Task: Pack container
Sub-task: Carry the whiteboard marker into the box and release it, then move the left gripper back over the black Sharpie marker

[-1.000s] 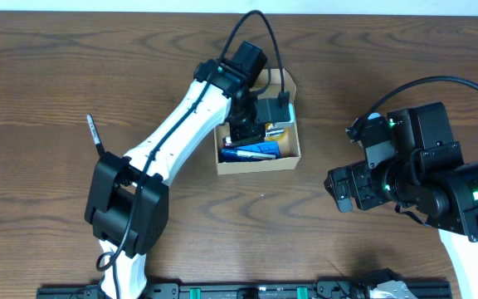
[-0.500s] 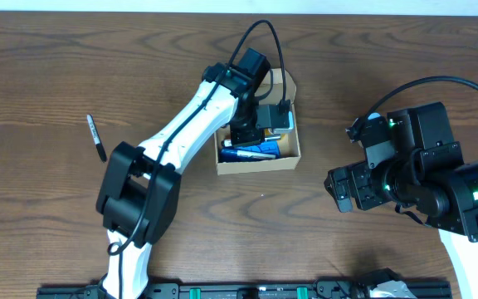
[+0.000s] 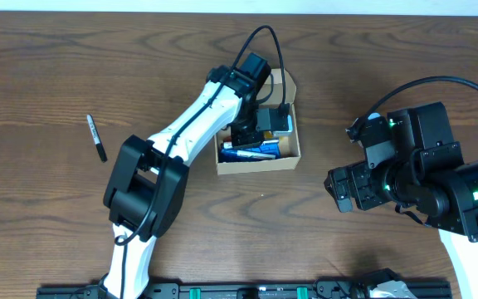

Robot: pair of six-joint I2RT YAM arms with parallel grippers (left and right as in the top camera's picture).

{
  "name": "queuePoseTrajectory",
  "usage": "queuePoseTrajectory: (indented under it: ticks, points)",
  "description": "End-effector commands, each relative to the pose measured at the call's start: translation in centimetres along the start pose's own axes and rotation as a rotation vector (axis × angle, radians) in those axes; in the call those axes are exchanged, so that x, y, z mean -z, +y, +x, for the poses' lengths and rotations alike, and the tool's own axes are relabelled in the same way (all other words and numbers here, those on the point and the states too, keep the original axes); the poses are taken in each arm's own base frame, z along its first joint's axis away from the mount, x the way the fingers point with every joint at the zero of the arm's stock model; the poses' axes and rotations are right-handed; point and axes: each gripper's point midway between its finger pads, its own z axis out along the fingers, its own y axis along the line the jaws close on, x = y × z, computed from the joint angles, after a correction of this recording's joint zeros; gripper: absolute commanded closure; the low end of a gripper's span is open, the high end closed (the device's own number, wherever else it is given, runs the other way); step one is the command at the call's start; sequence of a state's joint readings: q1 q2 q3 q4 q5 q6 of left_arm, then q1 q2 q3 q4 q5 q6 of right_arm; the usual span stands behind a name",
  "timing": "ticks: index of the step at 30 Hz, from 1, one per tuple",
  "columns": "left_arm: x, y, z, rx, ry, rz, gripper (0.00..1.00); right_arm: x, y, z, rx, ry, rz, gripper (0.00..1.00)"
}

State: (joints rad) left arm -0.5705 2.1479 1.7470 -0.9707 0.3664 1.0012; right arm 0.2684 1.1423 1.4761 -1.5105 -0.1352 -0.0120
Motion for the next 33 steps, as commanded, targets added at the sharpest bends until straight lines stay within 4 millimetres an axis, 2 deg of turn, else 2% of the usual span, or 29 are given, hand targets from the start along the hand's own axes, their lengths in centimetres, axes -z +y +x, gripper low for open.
queuePoseTrajectory:
  ticks: [1, 6, 10, 12, 16, 20, 23, 27, 30, 33]
  points:
    - [-0.7, -0.2, -0.1, 0.015, 0.002, 0.013, 0.68, 0.1, -0.1, 0.1, -0.002, -0.004, 0.000, 0.01]
    - [-0.4, -0.4, -0.7, 0.034, -0.027, 0.024, 0.66, 0.1, -0.1, 0.1, -0.002, -0.004, 0.000, 0.01]
    - [1.3, 0.2, -1.7, 0.050, -0.057, -0.016, 0.70, 0.1, -0.1, 0.1, -0.002, -0.004, 0.000, 0.01]
    - [2.9, 0.8, -2.5, 0.069, -0.079, -0.060, 0.73, 0.1, -0.1, 0.1, -0.002, -0.004, 0.000, 0.01]
    - [7.7, 2.4, -3.8, 0.138, -0.117, -0.197, 0.76, 0.1, -0.1, 0.1, -0.002, -0.005, 0.000, 0.01]
    - [13.2, 3.5, -3.6, 0.268, -0.156, -0.350, 0.76, 0.1, -0.1, 0.1, -0.002, -0.004, 0.000, 0.01]
    - [17.2, 4.2, -1.8, 0.410, -0.169, -0.467, 0.76, 0.1, -0.1, 0.1, -0.002, -0.004, 0.000, 0.01]
    - [21.3, 4.7, 2.4, 0.642, -0.168, -0.568, 0.76, 0.1, -0.1, 0.1, -0.002, -0.004, 0.000, 0.01]
    - [23.0, 4.9, 6.6, 0.830, -0.144, -0.599, 0.76, 0.1, -0.1, 0.1, -0.002, -0.004, 0.000, 0.01]
    - [23.7, 5.1, 11.2, 1.004, -0.112, -0.583, 0.79, 0.1, -0.1, 0.1, -0.002, -0.004, 0.000, 0.01]
